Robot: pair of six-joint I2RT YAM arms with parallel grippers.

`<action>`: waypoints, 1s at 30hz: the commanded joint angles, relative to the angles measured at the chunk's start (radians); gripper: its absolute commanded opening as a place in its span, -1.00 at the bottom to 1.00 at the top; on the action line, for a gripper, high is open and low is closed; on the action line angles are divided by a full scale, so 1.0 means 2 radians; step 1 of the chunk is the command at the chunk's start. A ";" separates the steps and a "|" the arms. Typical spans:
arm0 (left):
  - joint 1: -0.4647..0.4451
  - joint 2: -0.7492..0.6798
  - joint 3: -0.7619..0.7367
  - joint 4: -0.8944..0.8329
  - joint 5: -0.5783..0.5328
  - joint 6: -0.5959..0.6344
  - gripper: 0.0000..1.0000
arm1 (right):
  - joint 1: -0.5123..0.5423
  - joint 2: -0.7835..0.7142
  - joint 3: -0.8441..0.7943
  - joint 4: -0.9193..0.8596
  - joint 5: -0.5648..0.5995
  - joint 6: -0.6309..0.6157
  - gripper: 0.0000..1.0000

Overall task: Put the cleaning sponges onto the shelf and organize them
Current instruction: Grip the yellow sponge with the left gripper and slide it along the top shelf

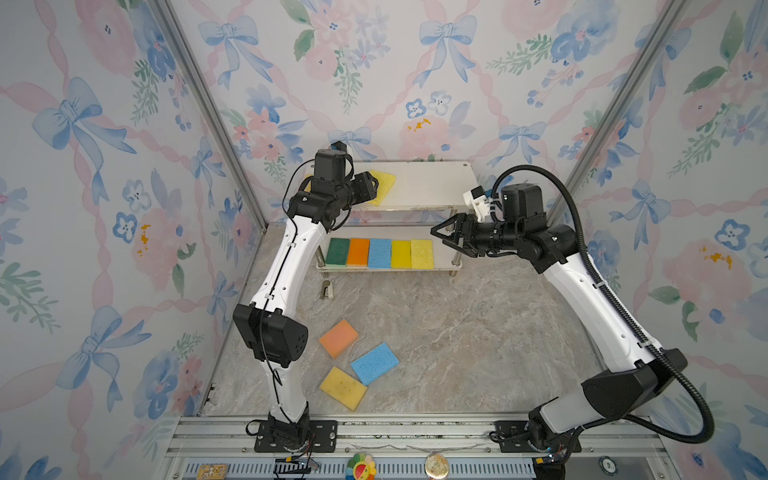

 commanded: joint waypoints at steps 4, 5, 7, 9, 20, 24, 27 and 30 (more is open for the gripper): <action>0.000 0.003 0.011 -0.024 -0.017 0.012 0.02 | -0.007 -0.023 -0.018 0.015 -0.008 0.003 0.36; -0.001 0.004 0.011 -0.025 -0.015 0.013 -0.05 | -0.008 -0.025 -0.020 0.017 -0.008 0.003 0.36; 0.000 0.004 0.010 -0.028 -0.013 0.013 -0.14 | -0.009 -0.027 -0.027 0.021 -0.008 0.007 0.37; 0.000 0.001 0.012 -0.027 -0.014 0.010 -0.06 | -0.009 -0.028 -0.030 0.023 -0.008 0.009 0.37; 0.019 0.004 0.093 -0.027 0.036 -0.035 0.26 | -0.003 -0.030 -0.039 0.029 -0.009 0.011 0.38; 0.030 -0.004 0.069 -0.027 0.041 -0.043 0.25 | -0.004 -0.032 -0.039 0.032 -0.009 0.012 0.38; 0.030 -0.013 0.035 -0.027 0.035 -0.043 0.24 | -0.004 -0.034 -0.040 0.032 -0.009 0.011 0.38; 0.028 -0.016 0.019 -0.032 0.026 -0.038 0.23 | -0.004 -0.036 -0.041 0.032 -0.009 0.012 0.38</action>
